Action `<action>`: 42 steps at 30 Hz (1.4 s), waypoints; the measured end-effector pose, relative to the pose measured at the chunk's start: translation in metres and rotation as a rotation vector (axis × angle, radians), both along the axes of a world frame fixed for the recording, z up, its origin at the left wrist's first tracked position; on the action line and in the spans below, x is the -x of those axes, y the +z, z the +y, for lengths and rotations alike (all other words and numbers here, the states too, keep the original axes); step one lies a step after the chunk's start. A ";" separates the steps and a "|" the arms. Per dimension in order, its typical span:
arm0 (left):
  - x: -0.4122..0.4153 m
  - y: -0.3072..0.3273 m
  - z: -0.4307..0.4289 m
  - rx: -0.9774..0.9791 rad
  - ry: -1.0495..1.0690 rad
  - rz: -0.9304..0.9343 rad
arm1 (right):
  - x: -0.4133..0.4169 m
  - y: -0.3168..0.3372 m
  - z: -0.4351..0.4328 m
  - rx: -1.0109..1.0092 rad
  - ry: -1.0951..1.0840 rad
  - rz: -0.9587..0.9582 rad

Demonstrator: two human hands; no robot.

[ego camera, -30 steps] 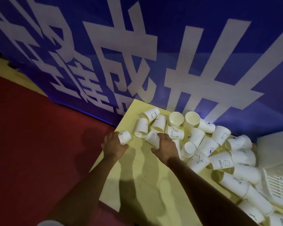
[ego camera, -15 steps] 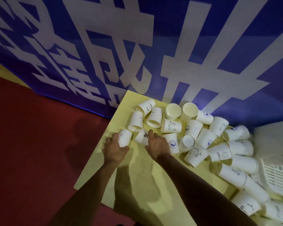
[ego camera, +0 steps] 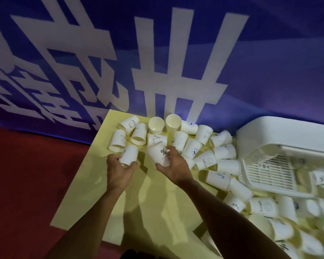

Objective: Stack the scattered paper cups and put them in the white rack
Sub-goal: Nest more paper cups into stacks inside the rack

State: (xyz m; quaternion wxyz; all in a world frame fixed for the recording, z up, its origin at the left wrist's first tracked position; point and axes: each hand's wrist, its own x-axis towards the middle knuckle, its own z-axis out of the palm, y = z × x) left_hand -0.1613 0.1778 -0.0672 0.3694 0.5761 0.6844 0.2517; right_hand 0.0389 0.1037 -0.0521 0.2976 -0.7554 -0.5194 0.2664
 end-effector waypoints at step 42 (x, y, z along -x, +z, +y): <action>-0.245 0.025 -0.142 0.004 -0.702 0.062 | -0.255 0.004 -0.205 -0.045 -0.595 0.123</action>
